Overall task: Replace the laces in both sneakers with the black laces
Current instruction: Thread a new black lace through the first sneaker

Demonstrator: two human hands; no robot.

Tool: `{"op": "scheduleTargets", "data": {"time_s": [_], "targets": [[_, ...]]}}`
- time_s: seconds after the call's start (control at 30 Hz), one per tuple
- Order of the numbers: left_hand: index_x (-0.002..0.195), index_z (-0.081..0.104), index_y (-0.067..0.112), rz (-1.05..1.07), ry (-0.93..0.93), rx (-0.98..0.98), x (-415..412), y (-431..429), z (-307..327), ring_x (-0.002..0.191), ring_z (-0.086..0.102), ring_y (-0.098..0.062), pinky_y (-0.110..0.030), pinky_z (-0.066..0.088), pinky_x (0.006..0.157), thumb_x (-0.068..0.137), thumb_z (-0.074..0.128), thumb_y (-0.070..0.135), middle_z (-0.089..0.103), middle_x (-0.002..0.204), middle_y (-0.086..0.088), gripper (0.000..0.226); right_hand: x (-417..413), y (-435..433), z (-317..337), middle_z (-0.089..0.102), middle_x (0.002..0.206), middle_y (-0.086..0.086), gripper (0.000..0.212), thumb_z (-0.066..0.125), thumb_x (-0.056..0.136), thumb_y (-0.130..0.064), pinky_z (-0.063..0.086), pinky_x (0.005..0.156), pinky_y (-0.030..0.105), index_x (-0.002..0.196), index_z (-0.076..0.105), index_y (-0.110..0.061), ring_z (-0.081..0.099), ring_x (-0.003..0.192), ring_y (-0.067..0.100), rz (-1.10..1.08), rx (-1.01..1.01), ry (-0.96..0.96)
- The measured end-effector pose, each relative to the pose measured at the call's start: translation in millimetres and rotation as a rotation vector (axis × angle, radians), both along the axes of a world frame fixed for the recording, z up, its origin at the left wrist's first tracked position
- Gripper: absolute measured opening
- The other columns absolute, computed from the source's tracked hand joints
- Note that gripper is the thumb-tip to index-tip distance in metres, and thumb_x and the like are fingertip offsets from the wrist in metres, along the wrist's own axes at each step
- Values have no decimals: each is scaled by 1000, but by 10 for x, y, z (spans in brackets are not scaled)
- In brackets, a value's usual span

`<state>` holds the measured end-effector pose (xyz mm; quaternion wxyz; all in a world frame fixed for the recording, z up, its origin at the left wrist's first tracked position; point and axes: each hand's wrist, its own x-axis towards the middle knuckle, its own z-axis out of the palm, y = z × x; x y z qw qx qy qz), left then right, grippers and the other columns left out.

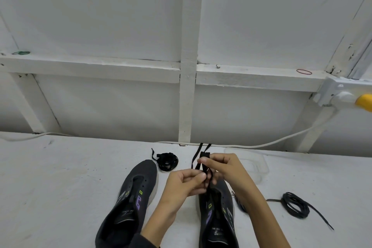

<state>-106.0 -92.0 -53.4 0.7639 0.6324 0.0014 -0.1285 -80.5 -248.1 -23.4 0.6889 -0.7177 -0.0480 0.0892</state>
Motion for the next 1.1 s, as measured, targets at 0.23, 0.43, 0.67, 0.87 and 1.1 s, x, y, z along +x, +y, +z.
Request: {"op": "scheduleTargets", "data": {"time_s": [0.23, 0.43, 0.67, 0.87, 1.1], "targets": [[101, 66, -6, 10, 62, -40, -56, -40, -40, 91, 71, -28, -30, 58, 77, 92, 63, 14, 73, 98, -20, 22, 8, -15, -62, 59, 63, 11, 24, 67, 89, -19, 44, 49, 23, 84, 72, 4, 52, 55, 23, -163, 149, -34], [100, 63, -4, 13, 124, -177, -174, -104, -66, 88, 72, -27, -33, 59, 80, 92, 62, 11, 73, 97, -20, 17, 42, -57, -127, 60, 68, 7, 19, 62, 94, -16, 47, 51, 23, 95, 75, -1, 56, 60, 15, -312, 257, -51], [98, 65, -6, 81, 160, -223, -151, -84, -143, 78, 70, -22, -26, 59, 73, 87, 67, 6, 73, 92, -24, 16, 20, -175, -209, 66, 87, 9, 29, 64, 92, -34, 57, 56, 31, 98, 72, -7, 66, 64, 20, -237, -34, 62], [101, 65, -10, 133, 166, -244, -113, -91, -183, 77, 70, -21, -25, 59, 71, 87, 66, 4, 72, 86, -20, 20, -118, -232, -302, 57, 112, -22, 40, 73, 83, -38, 52, 79, 28, 116, 51, -37, 59, 96, 4, -184, -569, -268], [106, 63, -8, 156, 148, -223, -96, -194, -217, 88, 73, -26, -27, 59, 76, 89, 65, 4, 73, 96, -22, 21, -157, -187, -352, 71, 83, -7, 22, 80, 75, -10, 50, 67, 19, 91, 74, -25, 65, 75, 15, 17, -349, -311]]}}
